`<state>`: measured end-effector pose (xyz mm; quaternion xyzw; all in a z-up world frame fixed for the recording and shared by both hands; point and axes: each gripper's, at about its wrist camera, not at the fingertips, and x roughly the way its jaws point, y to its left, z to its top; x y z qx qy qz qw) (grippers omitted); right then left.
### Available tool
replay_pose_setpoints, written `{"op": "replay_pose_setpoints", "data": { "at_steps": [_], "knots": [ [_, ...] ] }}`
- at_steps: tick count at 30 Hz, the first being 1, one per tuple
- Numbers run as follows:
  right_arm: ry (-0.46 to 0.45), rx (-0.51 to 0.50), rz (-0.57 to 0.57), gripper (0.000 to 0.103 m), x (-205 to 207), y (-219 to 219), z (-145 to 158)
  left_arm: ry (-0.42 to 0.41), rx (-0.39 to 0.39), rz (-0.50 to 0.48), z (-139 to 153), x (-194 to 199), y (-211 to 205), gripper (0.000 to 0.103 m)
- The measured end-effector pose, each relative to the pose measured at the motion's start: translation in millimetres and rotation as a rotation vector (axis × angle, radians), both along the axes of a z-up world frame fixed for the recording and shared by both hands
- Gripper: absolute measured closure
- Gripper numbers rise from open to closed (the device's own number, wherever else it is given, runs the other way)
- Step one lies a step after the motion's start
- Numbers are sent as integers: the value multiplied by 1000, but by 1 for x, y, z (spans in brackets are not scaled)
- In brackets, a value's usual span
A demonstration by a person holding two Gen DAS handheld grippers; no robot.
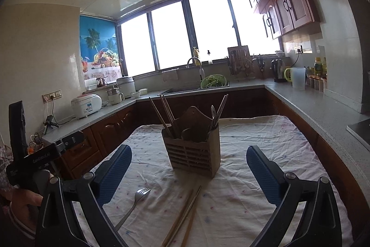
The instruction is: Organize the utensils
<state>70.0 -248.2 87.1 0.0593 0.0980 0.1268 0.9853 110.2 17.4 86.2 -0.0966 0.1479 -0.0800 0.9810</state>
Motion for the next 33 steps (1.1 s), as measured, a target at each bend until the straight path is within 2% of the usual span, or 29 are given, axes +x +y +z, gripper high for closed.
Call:
{"op": "replay_pose_setpoints", "data": {
  "at_steps": [2, 5, 8, 13, 19, 25, 33],
  "knots": [
    [-44, 4, 4, 0, -15, -1, 5, 48, 52, -46, -3, -5, -9, 0],
    [-63, 4, -9, 0, -30, 0, -6, 48, 148, 6, -20, -18, -24, 0],
    [-55, -17, -39, 0, -39, 4, -32, 24, 208, 44, -41, -32, -34, 0],
    [-49, -28, -72, 0, -51, 5, -70, 44, 200, 76, -75, -46, -36, 0],
    [-61, -47, -95, 0, -62, 6, -89, 53, 246, 100, -94, -55, -41, 0],
    [-57, -57, -96, 0, -67, 6, -96, 63, 249, 136, -99, -60, -38, 0],
    [-60, -60, -80, 0, -74, 9, -103, 14, 241, 160, -93, -75, -34, 0]
  ]
}}
